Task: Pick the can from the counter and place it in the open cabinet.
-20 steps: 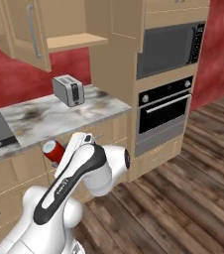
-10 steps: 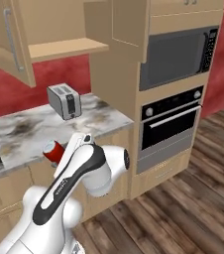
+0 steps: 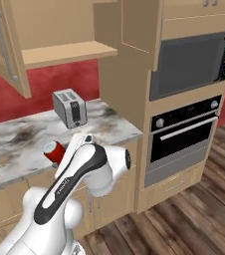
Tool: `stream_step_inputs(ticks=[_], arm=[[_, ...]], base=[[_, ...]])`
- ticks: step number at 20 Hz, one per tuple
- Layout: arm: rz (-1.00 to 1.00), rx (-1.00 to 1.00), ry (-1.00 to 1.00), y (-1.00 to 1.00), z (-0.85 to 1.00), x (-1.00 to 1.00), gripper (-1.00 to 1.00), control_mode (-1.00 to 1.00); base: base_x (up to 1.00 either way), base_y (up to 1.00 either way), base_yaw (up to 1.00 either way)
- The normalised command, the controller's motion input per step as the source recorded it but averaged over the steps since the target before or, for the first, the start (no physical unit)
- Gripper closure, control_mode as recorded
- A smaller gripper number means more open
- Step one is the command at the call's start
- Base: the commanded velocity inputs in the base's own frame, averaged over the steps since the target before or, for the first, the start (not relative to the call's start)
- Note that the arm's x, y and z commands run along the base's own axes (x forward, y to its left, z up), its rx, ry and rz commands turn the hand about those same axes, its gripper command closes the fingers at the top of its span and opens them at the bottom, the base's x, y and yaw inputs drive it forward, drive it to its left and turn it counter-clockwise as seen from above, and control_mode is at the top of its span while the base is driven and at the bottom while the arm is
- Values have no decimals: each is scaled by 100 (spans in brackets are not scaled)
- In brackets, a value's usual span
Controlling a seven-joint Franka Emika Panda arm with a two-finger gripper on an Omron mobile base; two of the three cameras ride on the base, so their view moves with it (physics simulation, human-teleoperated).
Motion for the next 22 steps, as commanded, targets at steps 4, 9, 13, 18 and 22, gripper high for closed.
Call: stream_step_inputs(ticks=[4,9,13,18,22], arm=[[0,0,0,0,0,0,100,100],[0,0,0,0,0,0,100,100],[0,0,0,0,0,0,100,100],[0,0,0,0,0,0,100,100],[0,0,0,0,0,0,100,100]], base=[[38,0,26],[39,0,27],[38,0,25],[43,0,25],[44,-12,22]])
